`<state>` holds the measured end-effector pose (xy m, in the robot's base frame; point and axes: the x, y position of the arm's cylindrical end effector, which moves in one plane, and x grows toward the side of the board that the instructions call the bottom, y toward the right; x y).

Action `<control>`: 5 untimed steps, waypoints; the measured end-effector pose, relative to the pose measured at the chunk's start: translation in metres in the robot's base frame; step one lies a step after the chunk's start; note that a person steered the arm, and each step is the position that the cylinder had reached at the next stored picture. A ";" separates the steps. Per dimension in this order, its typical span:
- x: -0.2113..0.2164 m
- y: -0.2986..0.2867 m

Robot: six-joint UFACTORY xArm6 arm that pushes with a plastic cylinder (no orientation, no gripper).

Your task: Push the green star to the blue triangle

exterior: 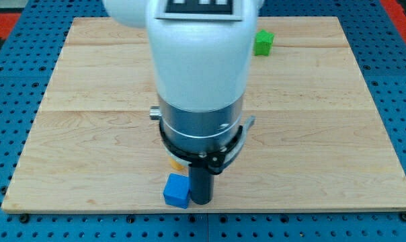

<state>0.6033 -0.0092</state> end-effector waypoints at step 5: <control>-0.298 0.150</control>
<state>0.3055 0.1403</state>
